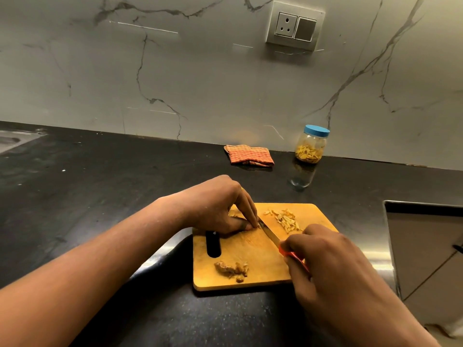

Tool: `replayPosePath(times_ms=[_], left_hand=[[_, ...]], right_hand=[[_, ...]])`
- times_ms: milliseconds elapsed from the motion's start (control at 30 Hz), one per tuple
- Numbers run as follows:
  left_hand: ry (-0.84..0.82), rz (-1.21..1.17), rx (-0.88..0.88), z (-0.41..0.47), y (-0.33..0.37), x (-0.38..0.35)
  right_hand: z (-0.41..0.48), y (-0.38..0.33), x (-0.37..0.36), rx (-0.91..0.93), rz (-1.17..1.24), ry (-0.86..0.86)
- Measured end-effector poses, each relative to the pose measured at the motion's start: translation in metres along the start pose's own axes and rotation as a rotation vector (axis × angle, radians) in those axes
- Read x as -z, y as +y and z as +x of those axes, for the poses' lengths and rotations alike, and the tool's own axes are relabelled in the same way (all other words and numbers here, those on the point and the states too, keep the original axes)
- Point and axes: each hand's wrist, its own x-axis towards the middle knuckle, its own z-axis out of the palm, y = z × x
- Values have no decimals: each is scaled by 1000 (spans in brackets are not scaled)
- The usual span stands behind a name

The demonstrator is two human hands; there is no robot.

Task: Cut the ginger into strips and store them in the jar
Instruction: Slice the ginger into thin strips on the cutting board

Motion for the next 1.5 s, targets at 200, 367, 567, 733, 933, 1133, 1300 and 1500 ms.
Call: replayPosePath(times_ms=[200,367,567,733,933,1133,1300,1500], left_hand=[[-11,-11,8,-2,0,1],[1,-11,4,-1,-2,1],[-10,-24,14,-1,-1,1],[-11,-45,30,-2,0,2],[17,-106,66,-2,-3,5],[61,-137,92,-4,-9,11],[11,-110,138,-11,-18,23],[-58,-39,204,-11,-24,22]], right_hand=[[-7,2,7,-11,-2,17],[-10,-3,12,-7,80,35],[-6,-9,13,-34,83,22],[-5,-10,14,-42,79,16],[-6,-12,11,-41,95,12],[-7,-7,6,-40,83,15],[-10,5,4,-63,87,41],[-11,18,9,-131,56,88]])
